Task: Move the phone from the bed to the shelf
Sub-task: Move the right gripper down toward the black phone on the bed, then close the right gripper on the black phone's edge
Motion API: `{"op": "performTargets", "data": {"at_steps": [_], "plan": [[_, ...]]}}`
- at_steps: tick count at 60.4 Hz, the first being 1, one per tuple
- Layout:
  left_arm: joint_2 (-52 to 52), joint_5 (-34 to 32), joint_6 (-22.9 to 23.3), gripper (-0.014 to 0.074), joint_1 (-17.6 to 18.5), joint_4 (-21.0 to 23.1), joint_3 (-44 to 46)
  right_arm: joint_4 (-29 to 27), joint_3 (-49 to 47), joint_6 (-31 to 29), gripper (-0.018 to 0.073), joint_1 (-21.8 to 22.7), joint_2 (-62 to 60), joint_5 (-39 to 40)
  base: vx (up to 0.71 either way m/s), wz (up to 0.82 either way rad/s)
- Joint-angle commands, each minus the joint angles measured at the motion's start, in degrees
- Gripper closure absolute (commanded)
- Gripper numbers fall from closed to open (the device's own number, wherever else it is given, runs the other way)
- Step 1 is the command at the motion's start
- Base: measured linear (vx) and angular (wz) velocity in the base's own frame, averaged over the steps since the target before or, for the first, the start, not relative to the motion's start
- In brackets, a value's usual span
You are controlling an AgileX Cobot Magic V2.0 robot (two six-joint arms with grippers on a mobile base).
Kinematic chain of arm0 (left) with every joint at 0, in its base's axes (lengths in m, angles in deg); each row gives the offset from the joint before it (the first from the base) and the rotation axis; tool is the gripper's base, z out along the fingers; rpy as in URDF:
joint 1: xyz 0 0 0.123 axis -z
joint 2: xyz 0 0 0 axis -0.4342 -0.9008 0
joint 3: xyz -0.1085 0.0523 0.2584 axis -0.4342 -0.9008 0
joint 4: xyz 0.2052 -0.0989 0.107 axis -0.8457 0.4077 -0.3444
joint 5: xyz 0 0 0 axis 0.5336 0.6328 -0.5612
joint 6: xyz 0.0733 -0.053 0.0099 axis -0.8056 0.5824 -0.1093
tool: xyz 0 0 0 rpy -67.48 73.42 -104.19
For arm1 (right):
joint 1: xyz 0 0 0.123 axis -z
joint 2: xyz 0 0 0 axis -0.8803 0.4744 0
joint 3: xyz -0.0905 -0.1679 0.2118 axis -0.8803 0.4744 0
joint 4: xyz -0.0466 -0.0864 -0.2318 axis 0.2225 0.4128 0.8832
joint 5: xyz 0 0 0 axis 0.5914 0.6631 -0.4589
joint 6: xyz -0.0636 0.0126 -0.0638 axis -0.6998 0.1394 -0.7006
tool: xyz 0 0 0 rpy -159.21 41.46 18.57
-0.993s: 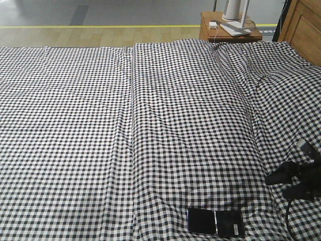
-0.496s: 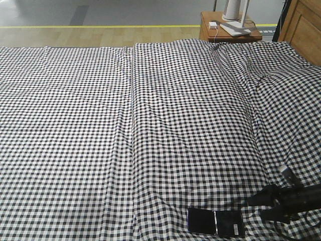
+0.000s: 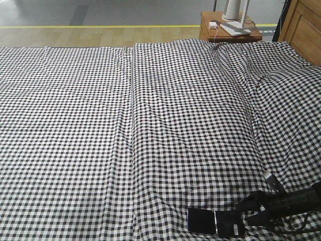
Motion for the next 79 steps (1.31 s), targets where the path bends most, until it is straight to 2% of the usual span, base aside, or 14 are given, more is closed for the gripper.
{"op": "performTargets", "data": {"at_steps": [1,24,43,58,67,72,79], "plan": [[0.6,-4.18,0.22,0.0596,0.12,0.26,1.46,-1.16,-0.56,-1.25,-0.0034,-0.73,-2.51,-4.22,0.0,0.0],[0.6,-4.18,0.22,0.0596,0.12,0.26,1.46,-7.47,-0.56,-5.38,-0.0034,-4.44,-1.2,-4.84,0.0,0.0],[0.6,-4.18,0.22,0.0596,0.12,0.26,1.46,-8.07,-0.56,-6.25,-0.0034,-8.99,0.91,-5.11,0.0,0.0],[0.6,-4.18,0.22,0.0596,0.12,0.26,1.46,-8.52,-0.56,-6.97,-0.0024,-9.39,0.91,-5.29,0.0,0.0],[0.6,-4.18,0.22,0.0596,0.12,0.26,1.46,-8.52,-0.56,-6.97,0.0055,-9.39,0.91,-6.21,0.0,0.0],[0.6,-4.18,0.22,0.0596,0.12,0.26,1.46,-8.46,-0.56,-7.03,0.015,-9.39,0.91,-7.13,0.0,0.0],[0.6,-4.18,0.22,0.0596,0.12,0.26,1.46,-8.41,-0.56,-7.13,0.0328,-9.39,0.91,-8.25,0.0,0.0]]}}
